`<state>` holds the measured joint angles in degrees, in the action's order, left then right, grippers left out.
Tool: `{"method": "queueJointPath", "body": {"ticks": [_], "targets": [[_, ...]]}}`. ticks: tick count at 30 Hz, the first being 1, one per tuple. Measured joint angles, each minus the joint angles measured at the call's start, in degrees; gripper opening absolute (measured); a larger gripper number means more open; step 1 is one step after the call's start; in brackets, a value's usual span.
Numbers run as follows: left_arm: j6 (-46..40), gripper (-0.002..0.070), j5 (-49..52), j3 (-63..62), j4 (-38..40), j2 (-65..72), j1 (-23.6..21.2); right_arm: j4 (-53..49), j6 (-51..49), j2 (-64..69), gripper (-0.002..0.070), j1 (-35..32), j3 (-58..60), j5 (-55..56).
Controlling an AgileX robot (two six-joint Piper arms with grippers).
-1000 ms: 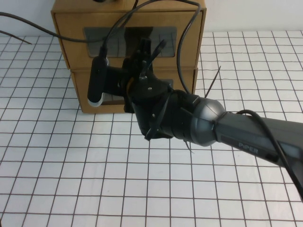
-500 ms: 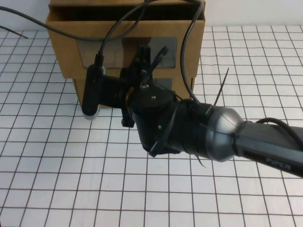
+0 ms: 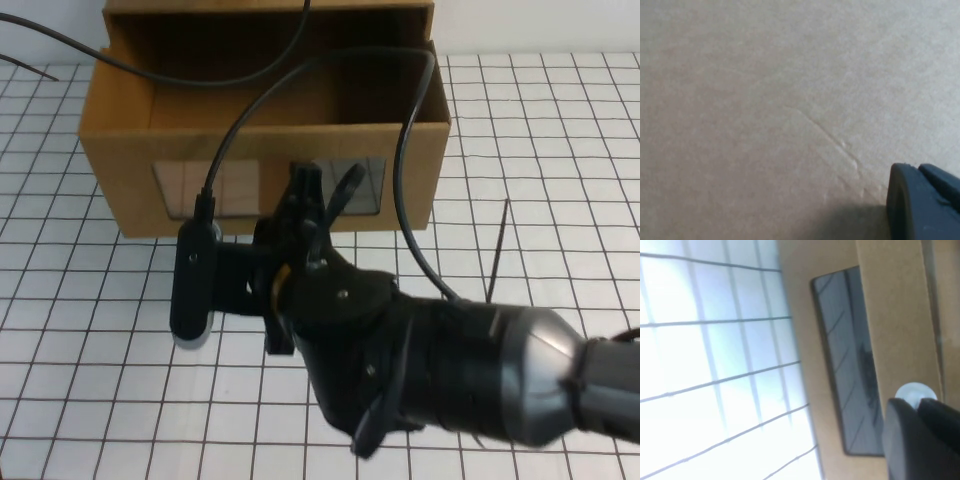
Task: Open the shoe box
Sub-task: 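Pull the top drawer of the cardboard box fully open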
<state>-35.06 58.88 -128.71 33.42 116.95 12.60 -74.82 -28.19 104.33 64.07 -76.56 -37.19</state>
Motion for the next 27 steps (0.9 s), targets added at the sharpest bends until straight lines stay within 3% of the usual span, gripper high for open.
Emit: {"method": "queueJointPath", "body": {"ticks": [10,20,23,27], "targets": [[0.00,-0.0002,0.00,0.00,0.00,0.00,0.00,5.34,0.00,-5.28,0.0007,7.12,5.27,-5.21],[0.00,-0.0002,0.09,0.00,0.10,0.00,0.00,9.18,-0.80,-5.42,0.0008,7.67,5.71,-6.49],[0.00,-0.0002,0.23,0.00,0.22,0.00,0.00,10.68,-1.47,-5.46,0.0052,7.67,5.71,-6.83],[0.00,-0.0002,0.97,0.00,0.62,-0.46,0.00,17.09,-1.32,-6.95,0.0171,7.67,5.49,-7.48]]}}
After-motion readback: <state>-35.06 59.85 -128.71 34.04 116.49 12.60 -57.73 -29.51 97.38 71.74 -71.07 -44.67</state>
